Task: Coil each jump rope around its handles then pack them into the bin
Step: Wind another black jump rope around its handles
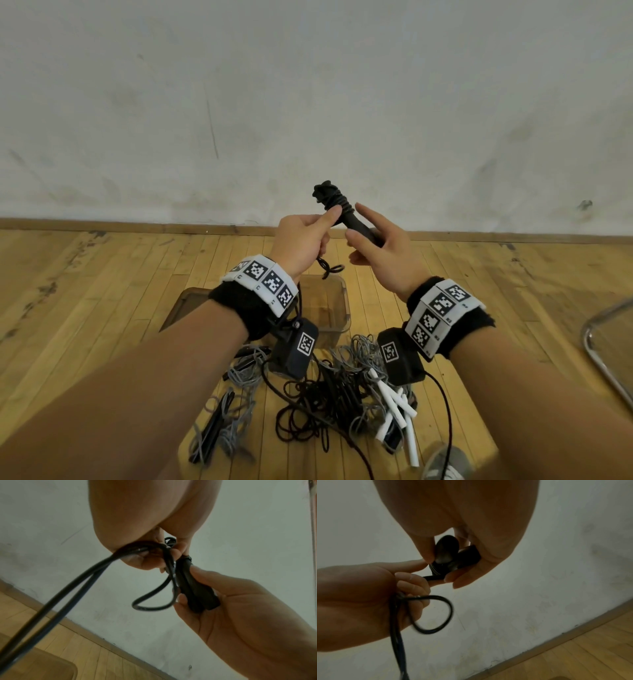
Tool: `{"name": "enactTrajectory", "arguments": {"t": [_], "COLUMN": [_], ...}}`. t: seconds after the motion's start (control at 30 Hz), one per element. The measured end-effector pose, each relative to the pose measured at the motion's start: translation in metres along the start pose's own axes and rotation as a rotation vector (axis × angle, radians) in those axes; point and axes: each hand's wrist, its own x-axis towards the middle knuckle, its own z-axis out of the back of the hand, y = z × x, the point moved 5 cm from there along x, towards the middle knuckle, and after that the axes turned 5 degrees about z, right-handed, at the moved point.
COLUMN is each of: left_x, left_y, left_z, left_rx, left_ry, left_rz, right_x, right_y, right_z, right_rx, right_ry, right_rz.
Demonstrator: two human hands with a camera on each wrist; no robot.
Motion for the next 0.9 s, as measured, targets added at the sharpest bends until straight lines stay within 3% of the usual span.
{"name": "enactTrajectory", "arguments": {"t": [0.1, 0.4, 0.67, 0.77, 0.9], "left_x": [-0.001, 0.003, -0.004, -0.003, 0.0], "left_y": [0.003, 0.011, -0.002, -0.003, 0.001], "left_z": [-0.003, -0.004, -0.005, 0.0, 0.001], "left_rx": [0.087, 0.07, 0.068, 0.045, 0.025], "left_ry": [-0.007, -0.021, -0.1, -0.1, -0.049], "left_rz": [-0.025, 0.013, -0.012, -0.03, -0.042], "right_x": [0.002, 0.002, -0.004, -0.003, -0.003], "right_y": [-0.003, -0.003, 0.009, 0.008, 0.004], "right_z": [0.007, 0.01, 0.002, 0.001, 0.003], "right_rx": [-0.082, -0.401, -0.678, -0.575, -0.026], "right_ry": [-0.047, -0.104, -0.144, -0.12, -0.007], "right_rz": [0.003, 0.007, 0.139, 0.131, -0.017]}}
